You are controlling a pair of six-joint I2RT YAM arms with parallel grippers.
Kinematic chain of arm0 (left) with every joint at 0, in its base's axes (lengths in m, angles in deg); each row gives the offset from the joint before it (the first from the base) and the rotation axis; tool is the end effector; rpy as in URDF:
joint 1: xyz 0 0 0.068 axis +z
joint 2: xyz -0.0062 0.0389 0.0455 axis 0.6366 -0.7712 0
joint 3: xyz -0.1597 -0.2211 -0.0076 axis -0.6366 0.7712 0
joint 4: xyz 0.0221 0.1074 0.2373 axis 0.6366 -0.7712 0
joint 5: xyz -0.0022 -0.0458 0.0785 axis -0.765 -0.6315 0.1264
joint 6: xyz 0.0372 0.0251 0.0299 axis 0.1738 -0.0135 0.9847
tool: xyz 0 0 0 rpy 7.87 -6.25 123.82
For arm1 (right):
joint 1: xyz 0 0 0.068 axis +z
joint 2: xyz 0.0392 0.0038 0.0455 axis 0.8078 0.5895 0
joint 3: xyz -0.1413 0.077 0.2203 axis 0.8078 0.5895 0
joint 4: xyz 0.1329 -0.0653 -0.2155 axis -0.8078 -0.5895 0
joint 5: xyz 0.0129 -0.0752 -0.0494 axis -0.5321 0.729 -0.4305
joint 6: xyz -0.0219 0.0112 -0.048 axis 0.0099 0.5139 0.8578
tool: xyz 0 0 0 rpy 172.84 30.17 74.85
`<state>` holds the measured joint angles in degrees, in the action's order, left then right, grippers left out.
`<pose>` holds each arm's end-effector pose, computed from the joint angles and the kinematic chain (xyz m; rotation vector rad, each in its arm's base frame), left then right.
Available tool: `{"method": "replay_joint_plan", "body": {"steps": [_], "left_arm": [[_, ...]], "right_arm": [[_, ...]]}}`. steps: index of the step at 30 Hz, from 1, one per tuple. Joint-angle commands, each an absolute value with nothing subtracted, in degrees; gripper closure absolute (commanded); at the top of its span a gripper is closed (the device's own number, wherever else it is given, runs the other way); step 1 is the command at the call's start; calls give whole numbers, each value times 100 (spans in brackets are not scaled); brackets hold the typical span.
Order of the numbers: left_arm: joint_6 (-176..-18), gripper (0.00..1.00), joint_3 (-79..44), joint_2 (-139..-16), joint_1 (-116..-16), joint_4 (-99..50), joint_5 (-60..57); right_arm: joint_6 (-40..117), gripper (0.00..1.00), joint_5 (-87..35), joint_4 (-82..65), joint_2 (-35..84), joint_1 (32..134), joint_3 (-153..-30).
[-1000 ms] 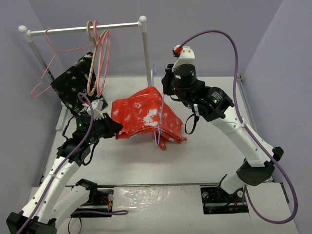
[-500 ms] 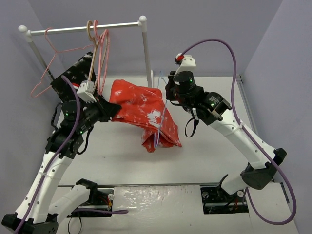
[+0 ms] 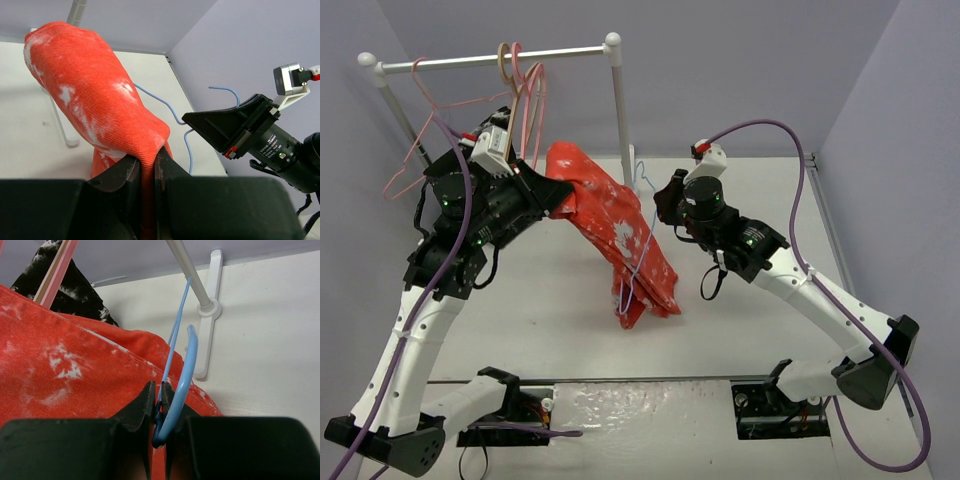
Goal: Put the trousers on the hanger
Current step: Place trousers on hanger
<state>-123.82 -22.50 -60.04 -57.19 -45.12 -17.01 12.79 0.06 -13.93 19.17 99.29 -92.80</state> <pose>0.1865 -0.0746 0.4746 0.0437 1.6786 -1.0835 0.2228 0.2103 0.4253 0.0558 1.7070 0.7657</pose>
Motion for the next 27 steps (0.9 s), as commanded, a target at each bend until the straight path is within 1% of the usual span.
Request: {"method": "replay_joint_plan", "body": {"steps": [1,6,10,15,18,21,27], "left_arm": [[-12323,100,-2919,-5839,-5703,-3681,-1547],[-11993,100,-2777,-5621,-5703,-4111,-1144],[-11943,100,-2209,-5216,-5703,-4125,-827],[-11898,100,-1368,-4779,-5703,-4242,-303],[-11885,100,-719,-4545,-5703,-4306,97],[-11963,100,77,-4380,-5694,-4178,248],[-12261,100,1465,-4690,-5694,-3241,-2]], "right_arm": [[1373,100,182,-941,1739,9879,-9289],[1461,100,401,-1275,1748,9856,-9595],[1498,100,615,-1593,1738,9738,-9999],[1716,100,552,-2055,1854,9512,-10629],[1942,100,435,-2389,2018,9420,-11148],[2130,100,374,-2660,2199,9387,-11753],[2428,100,75,-3128,2627,9352,-12871]]}}
